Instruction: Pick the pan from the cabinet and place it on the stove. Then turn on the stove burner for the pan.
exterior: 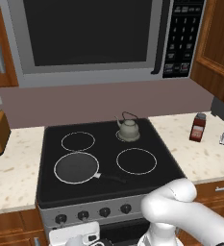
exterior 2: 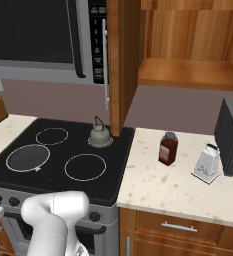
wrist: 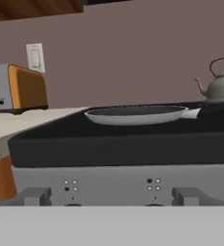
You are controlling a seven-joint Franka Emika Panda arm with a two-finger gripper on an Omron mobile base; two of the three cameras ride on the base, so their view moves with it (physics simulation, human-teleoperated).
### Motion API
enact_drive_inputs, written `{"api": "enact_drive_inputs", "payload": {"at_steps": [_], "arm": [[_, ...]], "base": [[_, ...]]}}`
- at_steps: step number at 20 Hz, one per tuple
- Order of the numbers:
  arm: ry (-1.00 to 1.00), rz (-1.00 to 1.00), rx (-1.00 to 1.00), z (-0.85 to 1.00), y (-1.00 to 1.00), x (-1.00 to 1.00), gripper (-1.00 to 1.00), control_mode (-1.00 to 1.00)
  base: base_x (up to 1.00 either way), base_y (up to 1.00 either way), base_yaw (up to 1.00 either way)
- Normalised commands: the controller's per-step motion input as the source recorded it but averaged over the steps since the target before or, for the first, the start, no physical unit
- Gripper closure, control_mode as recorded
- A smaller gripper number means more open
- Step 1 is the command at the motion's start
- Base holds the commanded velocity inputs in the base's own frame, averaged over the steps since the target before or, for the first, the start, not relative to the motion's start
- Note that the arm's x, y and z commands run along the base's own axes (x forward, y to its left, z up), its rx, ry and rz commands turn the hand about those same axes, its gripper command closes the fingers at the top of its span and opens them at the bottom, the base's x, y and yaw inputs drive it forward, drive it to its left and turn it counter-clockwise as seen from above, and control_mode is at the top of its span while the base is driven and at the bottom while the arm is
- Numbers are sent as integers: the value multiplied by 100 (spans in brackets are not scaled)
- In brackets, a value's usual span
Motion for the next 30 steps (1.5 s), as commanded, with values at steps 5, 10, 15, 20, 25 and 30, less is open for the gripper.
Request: {"api": "enact_drive_inputs", "payload": {"at_steps": [5,10,15,20,25,30], "arm": [[0,7,0,-15,11,1,-100,-100],[0,5,0,-9,22,7,-100,-100],[0,1,1,-13,19,2,-100,-100],[0,0,3,-16,13,1,-100,-100],[0,0,4,-16,17,9,-100,-100],[0,0,2,-14,11,8,-100,-100]], "base": [[0,0,0],[0,0,0],[0,0,0],[0,0,0],[0,0,0],[0,0,0]]}}
